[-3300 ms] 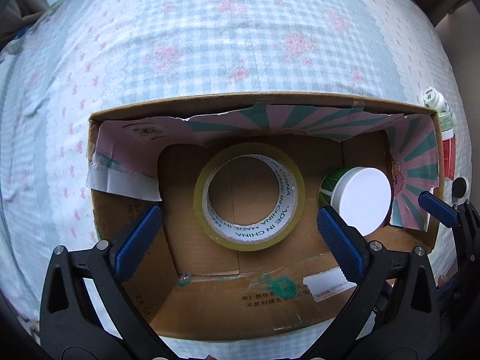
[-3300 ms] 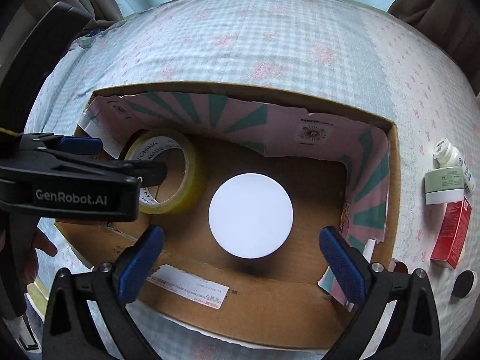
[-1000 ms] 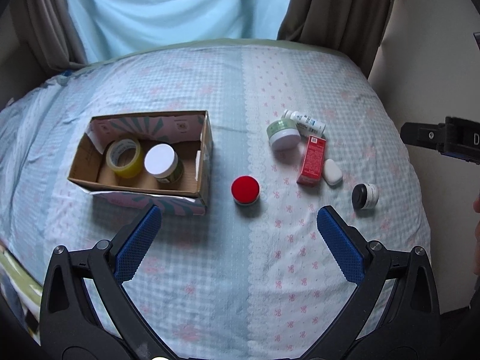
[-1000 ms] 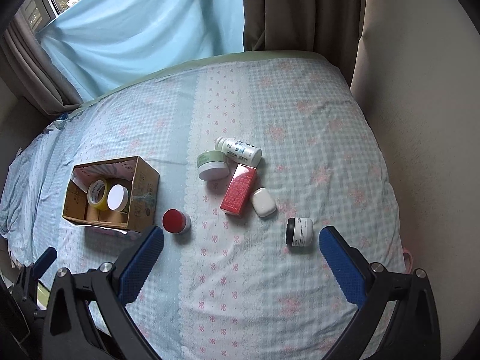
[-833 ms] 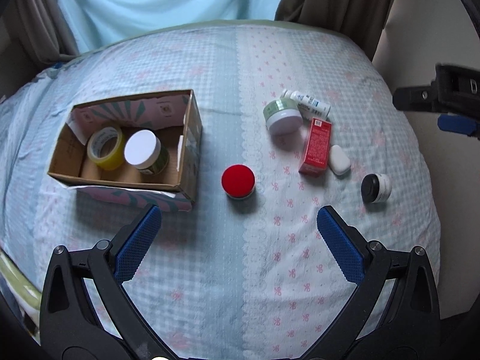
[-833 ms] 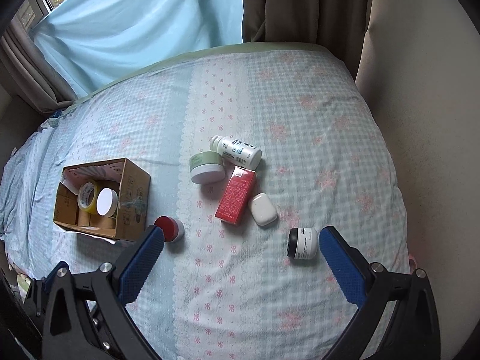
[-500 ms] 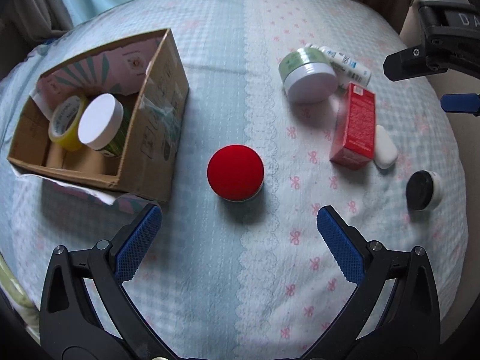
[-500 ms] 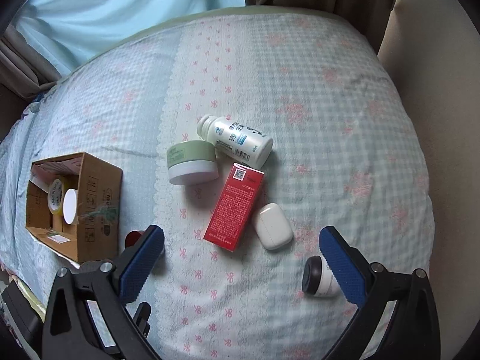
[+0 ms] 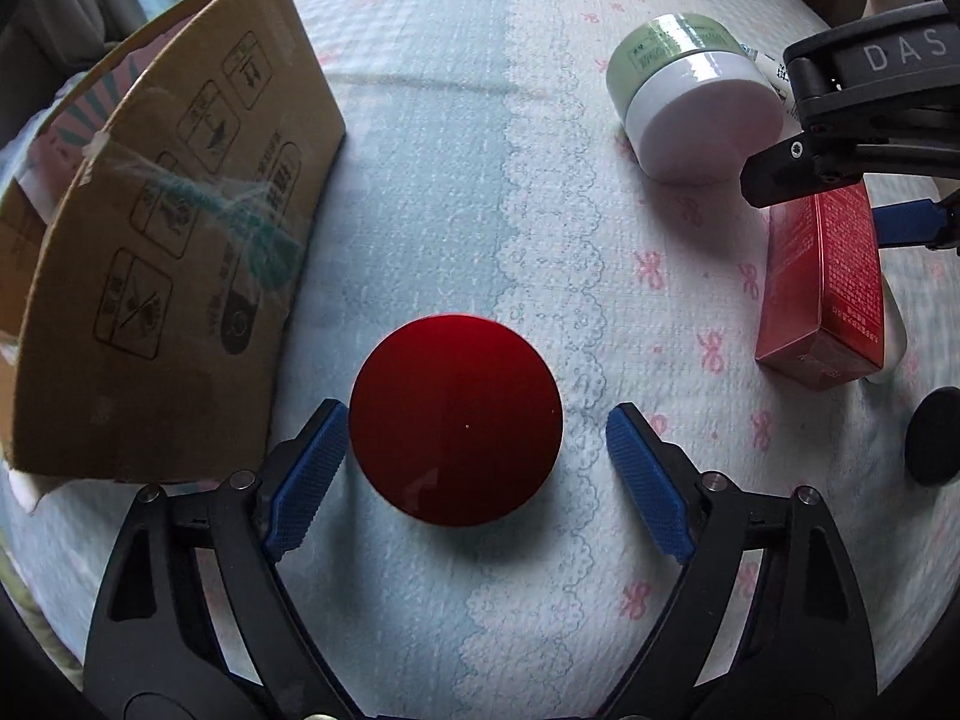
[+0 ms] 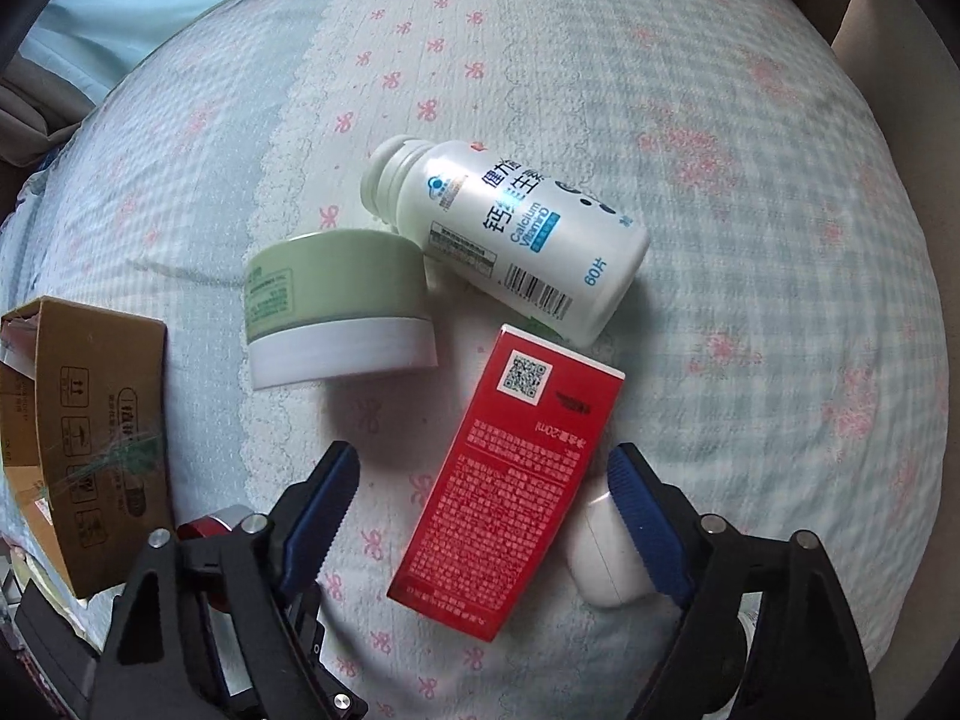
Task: Organize rigid objects
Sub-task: 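Grasp the red-capped jar with the left tool while the right tool grasps the red carton, then carry the red-capped jar and red carton into the box with both tools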
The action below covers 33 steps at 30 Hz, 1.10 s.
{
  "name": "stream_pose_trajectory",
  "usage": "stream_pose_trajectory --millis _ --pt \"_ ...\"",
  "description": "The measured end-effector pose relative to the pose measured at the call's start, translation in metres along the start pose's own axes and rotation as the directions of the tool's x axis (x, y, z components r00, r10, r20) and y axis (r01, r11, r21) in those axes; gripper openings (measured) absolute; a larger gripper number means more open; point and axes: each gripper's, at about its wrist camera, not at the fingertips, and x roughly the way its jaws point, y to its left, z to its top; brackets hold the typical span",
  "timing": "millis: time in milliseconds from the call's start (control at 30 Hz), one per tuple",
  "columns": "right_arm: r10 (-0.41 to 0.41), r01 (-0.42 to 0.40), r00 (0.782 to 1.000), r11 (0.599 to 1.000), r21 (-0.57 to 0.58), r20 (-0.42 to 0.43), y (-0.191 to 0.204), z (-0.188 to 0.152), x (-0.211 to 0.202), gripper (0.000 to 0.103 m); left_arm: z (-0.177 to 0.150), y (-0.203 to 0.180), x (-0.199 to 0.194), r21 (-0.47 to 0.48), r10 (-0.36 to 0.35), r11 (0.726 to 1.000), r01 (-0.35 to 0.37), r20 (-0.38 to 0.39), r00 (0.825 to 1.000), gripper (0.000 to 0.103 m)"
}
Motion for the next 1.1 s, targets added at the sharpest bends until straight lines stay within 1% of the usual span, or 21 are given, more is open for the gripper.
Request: stream_pose_trajectory --millis 67,133,167,200,233,267,300,333,367,433,500,600,767,900,1100 --pt "-0.003 0.003 1.000 1.000 0.019 0.002 -0.001 0.003 0.003 0.073 0.002 -0.001 0.000 -0.004 -0.008 1.000 0.008 0.010 1.000 0.085" --pt "-0.012 0.012 1.000 0.999 0.043 0.000 -0.002 0.007 0.005 0.069 0.004 -0.001 0.001 -0.001 -0.015 1.000 0.015 0.011 1.000 0.081" --pt "-0.015 0.015 1.000 0.998 0.057 -0.002 -0.003 0.009 0.007 0.066 0.004 -0.002 0.001 0.000 -0.027 1.000 0.027 0.012 1.000 0.074" --pt "-0.021 0.021 1.000 0.997 0.071 -0.004 -0.004 0.011 0.008 0.064 0.005 -0.002 0.000 0.001 -0.031 1.000 0.031 0.013 0.999 0.072" --pt "-0.031 0.031 1.000 0.996 0.082 -0.005 -0.005 0.013 0.009 0.058 0.006 -0.003 0.000 0.002 -0.028 1.000 0.028 0.013 1.000 0.071" --pt "-0.039 0.039 0.999 0.995 0.091 -0.006 -0.006 0.015 0.010 0.052 0.009 -0.003 0.000 0.000 -0.026 1.000 0.026 0.013 1.000 0.066" --pt "-0.047 0.047 0.999 0.994 0.099 -0.005 -0.008 0.017 0.011 0.048 0.009 -0.001 0.000 -0.005 -0.021 1.000 0.021 0.013 1.000 0.057" --pt "-0.038 0.038 0.999 0.993 0.111 -0.003 -0.009 0.018 0.011 0.045 0.010 0.001 -0.002 -0.011 -0.020 1.000 0.020 0.013 1.000 0.053" --pt "-0.033 0.033 0.999 0.992 0.122 0.000 -0.011 0.018 0.011 0.045 0.011 0.004 -0.003 -0.019 -0.031 0.999 0.031 0.009 0.999 0.052" --pt "-0.036 0.035 0.999 0.991 0.127 0.005 -0.014 0.018 0.010 0.044 0.012 0.009 -0.003 -0.031 -0.050 0.998 0.050 0.003 0.999 0.052" --pt "-0.039 0.038 0.999 0.991 0.130 0.008 -0.014 0.018 0.010 0.044 0.012 0.010 -0.004 -0.023 -0.051 0.998 0.051 0.007 0.999 0.052" --pt "-0.021 0.020 1.000 0.990 0.141 0.011 -0.017 0.017 0.009 0.043 0.011 0.009 -0.005 -0.013 -0.055 0.998 0.055 0.003 0.998 0.051" --pt "0.006 -0.010 1.000 0.989 0.146 0.028 -0.018 -0.008 -0.006 0.041 0.011 0.014 -0.013 -0.011 -0.063 0.998 0.063 -0.006 0.998 0.051" --pt "0.015 -0.024 0.998 0.989 0.143 0.061 -0.018 -0.028 -0.025 0.040 0.007 0.011 -0.029 -0.005 -0.069 0.998 0.069 0.008 0.998 0.051" --pt "0.024 -0.040 0.992 0.990 0.138 0.121 -0.019 -0.044 -0.064 0.040 0.006 0.016 -0.064 -0.001 -0.083 0.997 0.083 0.052 0.995 0.051"
